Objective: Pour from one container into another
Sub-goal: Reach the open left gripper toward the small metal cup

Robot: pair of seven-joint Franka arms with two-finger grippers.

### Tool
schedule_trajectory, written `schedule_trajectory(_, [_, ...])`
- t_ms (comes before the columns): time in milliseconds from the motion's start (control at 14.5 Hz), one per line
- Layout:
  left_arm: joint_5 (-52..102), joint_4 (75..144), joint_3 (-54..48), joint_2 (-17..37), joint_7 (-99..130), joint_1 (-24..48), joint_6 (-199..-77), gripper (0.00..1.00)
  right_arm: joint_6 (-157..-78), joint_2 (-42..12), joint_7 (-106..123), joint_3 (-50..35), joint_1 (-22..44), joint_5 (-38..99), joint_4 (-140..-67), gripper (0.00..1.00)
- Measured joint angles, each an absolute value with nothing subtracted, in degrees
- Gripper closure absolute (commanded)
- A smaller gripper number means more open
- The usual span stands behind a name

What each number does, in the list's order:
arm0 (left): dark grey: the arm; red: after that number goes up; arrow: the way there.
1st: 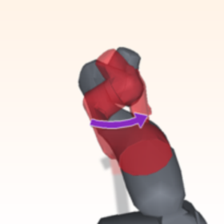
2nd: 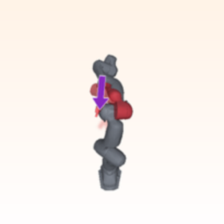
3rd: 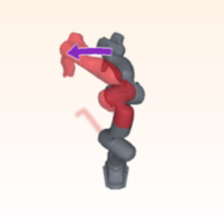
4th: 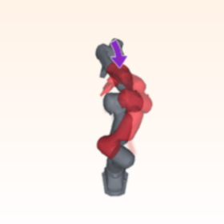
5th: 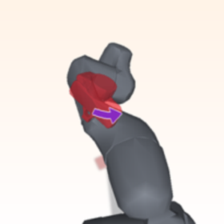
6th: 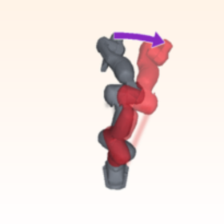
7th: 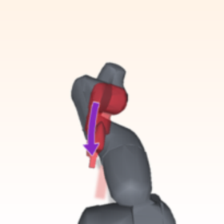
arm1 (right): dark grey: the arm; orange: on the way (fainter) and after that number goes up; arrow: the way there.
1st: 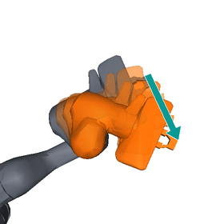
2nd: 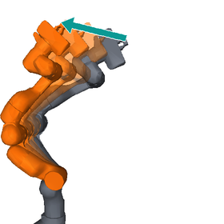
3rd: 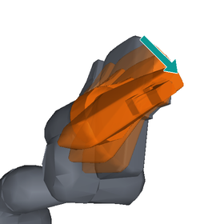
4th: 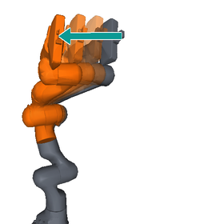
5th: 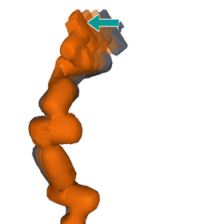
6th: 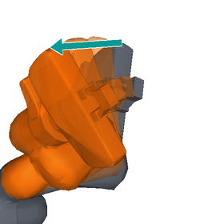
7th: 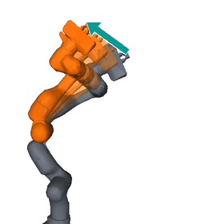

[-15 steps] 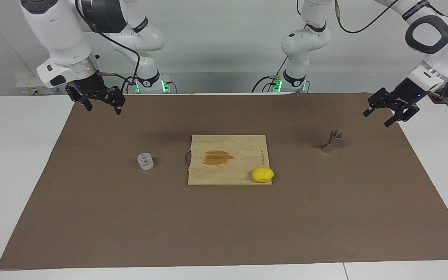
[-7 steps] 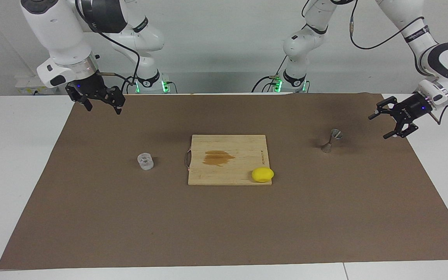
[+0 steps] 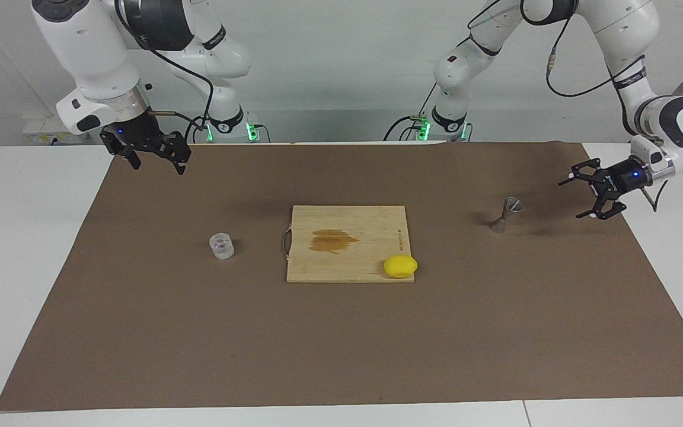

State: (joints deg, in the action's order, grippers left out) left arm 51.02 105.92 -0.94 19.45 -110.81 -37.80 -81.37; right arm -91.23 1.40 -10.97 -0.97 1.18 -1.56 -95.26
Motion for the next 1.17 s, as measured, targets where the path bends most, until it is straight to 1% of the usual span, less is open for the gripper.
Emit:
schedule_trajectory(275, [53.3, 107.3, -1.0, 24.3, -123.7, -40.1, -76.5, 0.00, -91.2, 1.4, -11.0, -1.0, 1.2, -1.6, -95.3, 0.00])
schedule_trajectory(481, [55.2, 109.7, -1.1, 26.4, -133.0, -40.4, -74.3, 0.00, -91.2, 1.4, -11.0, -1.0, 1.2, -1.6, -95.4, 0.00])
schedule_trajectory(756, [58.7, 111.3, -2.0, 26.6, -136.2, -39.4, -74.0, 0.00, -91.2, 1.4, -11.0, -1.0, 1.2, -1.6, -95.4, 0.00])
schedule_trajectory(1169, [61.7, 112.4, -2.2, 26.6, -136.3, -35.4, -74.4, 0.00, -91.2, 1.4, -11.0, -1.0, 1.2, -1.6, -95.5, 0.00])
